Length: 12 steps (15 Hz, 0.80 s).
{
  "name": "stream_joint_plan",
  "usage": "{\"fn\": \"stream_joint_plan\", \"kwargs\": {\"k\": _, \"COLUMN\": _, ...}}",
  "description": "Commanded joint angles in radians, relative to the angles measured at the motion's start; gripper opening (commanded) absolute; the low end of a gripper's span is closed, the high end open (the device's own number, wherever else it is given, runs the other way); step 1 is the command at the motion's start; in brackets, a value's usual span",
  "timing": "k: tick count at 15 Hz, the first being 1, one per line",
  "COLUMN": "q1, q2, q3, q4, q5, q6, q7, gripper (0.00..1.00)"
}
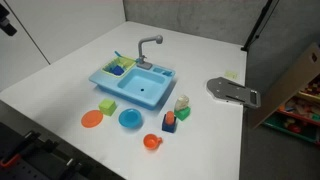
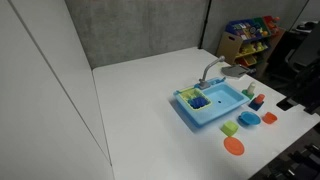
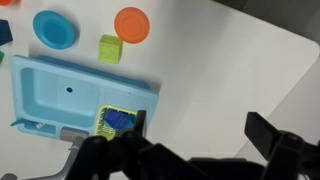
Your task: Put the orange block into the sink
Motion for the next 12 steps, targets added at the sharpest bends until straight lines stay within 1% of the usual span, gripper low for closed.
{"fn": "stream_joint_plan", "kwargs": {"k": 1, "q1": 0.001, "q2": 0.002, "q3": -0.001, "q4": 0.000, "q5": -0.002, "q6": -0.004, "q7": 0.001, "gripper": 1.00}}
{"fn": "stream_joint_plan", "kwargs": {"k": 4, "q1": 0.001, "q2": 0.008, "q3": -0.001, "q4": 0.000, "q5": -0.001, "q6": -0.004, "q7": 0.001, "gripper": 1.00}}
{"fn": "stream_joint_plan", "kwargs": {"k": 6, "q1": -0.005, "q2": 0.029, "q3": 0.001, "q4": 0.023, "q5": -0.007, "q6": -0.017, "q7": 0.004, "gripper": 1.00}}
{"fn": "stream_joint_plan", "kwargs": {"k": 12, "q1": -0.047, "q2": 0.141, "q3": 0.017, "q4": 0.118, "q5": -0.051, "q6": -0.052, "q7": 0.032, "gripper": 1.00}}
